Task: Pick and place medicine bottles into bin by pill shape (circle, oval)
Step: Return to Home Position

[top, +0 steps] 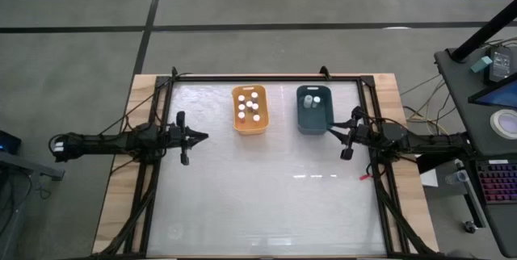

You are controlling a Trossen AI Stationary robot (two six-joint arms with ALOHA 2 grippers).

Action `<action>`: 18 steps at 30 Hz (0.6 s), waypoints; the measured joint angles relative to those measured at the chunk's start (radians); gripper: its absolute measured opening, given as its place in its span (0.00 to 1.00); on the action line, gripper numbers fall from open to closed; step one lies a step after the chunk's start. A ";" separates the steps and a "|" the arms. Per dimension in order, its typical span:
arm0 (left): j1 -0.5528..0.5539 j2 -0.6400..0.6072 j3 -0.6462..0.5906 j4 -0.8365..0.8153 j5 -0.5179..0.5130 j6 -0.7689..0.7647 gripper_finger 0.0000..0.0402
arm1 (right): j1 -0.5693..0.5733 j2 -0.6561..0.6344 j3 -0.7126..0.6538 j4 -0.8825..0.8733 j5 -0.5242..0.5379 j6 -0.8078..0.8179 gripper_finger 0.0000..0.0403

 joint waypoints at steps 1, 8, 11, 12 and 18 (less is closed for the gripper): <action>0.000 -0.001 0.000 0.000 0.000 0.000 0.02 | 0.000 0.000 0.000 0.000 0.000 0.000 0.19; 0.000 0.002 0.000 0.000 0.000 0.000 0.02 | 0.000 0.000 0.000 0.000 0.000 0.000 0.17; 0.000 0.001 0.000 0.000 0.000 0.000 0.02 | 0.000 0.000 0.000 0.000 0.000 0.000 0.18; 0.000 0.001 0.000 0.000 0.000 0.000 0.02 | 0.000 0.000 0.000 0.000 0.000 0.000 0.18; 0.000 0.003 0.000 0.000 0.000 0.000 0.02 | 0.000 0.000 0.000 0.000 0.000 0.000 0.20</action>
